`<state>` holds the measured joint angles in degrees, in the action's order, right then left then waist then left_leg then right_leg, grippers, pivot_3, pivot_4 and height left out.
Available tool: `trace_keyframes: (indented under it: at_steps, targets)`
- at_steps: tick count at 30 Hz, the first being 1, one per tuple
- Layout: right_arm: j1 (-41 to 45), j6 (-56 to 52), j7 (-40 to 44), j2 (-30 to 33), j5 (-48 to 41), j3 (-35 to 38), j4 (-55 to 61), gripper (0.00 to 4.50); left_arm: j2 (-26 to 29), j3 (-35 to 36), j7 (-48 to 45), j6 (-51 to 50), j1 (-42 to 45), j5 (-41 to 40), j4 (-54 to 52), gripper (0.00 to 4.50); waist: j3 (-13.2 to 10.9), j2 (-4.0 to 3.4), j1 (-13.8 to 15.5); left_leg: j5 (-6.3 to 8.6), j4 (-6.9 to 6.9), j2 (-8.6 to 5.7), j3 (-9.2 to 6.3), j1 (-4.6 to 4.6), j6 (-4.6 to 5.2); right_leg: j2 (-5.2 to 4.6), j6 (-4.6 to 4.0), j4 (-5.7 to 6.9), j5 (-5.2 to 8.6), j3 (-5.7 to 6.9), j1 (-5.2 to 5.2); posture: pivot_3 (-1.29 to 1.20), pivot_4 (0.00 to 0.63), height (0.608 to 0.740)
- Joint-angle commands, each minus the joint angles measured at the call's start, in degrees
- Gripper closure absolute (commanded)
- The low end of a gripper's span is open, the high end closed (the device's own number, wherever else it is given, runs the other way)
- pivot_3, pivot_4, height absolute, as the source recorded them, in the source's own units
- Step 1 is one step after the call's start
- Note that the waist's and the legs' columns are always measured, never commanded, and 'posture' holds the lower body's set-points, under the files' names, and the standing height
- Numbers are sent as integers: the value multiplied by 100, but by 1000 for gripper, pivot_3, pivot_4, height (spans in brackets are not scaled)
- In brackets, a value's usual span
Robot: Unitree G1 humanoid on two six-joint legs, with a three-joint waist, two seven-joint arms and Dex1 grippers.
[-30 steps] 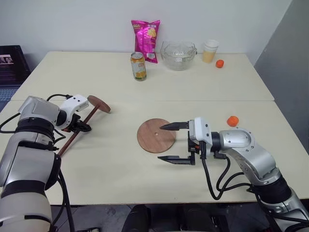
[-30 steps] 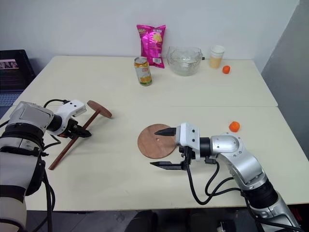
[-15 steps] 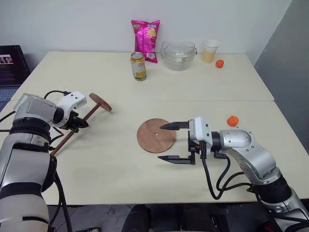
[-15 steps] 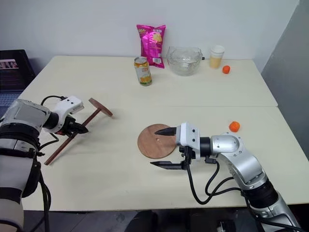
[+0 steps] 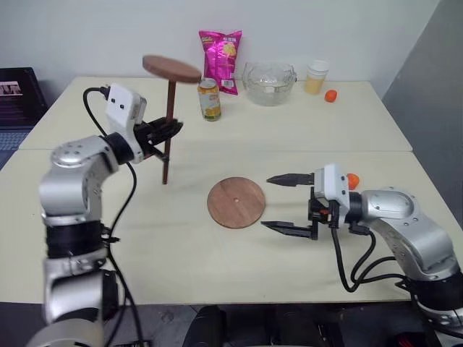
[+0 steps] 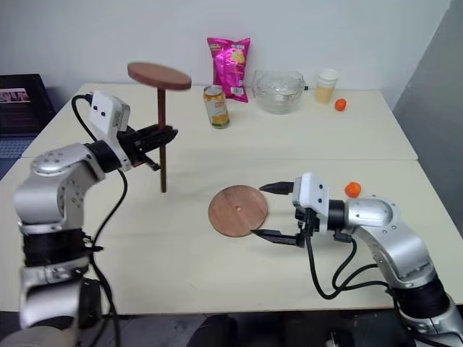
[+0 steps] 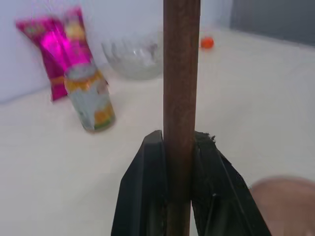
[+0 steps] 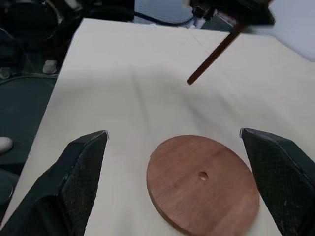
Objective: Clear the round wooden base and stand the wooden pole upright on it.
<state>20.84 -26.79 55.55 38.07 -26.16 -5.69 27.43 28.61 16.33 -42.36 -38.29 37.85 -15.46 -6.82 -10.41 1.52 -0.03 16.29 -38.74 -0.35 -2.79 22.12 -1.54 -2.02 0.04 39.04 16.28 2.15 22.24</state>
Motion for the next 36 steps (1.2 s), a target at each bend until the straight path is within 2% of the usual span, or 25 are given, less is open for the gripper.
trace_keyframes:
  at_steps: [1,5,9,14,20,36]
  targets:
    - [-74,-144,-179,194,-133,385,330,0,-326,205,670,17,-82,-346,-960,4226,0,0,-1,1,-1,-1,1,0,2,0,0,2,0,-2,0,0,150,740]
    - [-189,-512,-534,280,-243,648,606,0,-531,-175,656,95,-557,-626,-1539,4226,1,-1,-11,1,1,0,4,-7,2,2,0,4,0,-4,-4,0,150,740]
    - [-254,-1091,-1041,306,-207,625,845,0,-453,-575,401,231,-1037,-785,-1793,4226,1,-1,2,-1,0,-1,4,-6,-1,3,0,1,0,-6,-5,0,150,740]
    - [-289,-1444,-1408,221,-141,348,1077,0,-596,-968,269,644,-1316,-815,-1539,4226,1,-1,6,5,0,-2,4,-6,9,3,0,1,0,-6,-6,0,150,740]
    - [-283,-1491,-1773,193,254,73,994,0,-873,-1386,168,1298,-1244,-677,-967,4226,1,-1,8,10,0,-4,4,-7,19,3,0,-1,0,-5,-9,0,150,740]
    - [-593,-1570,-1540,312,160,-152,1205,0,-1352,-1611,522,1934,-1213,-630,-417,4226,1,-1,3,11,0,-4,2,-5,20,6,1,-3,0,-3,-8,0,150,740]
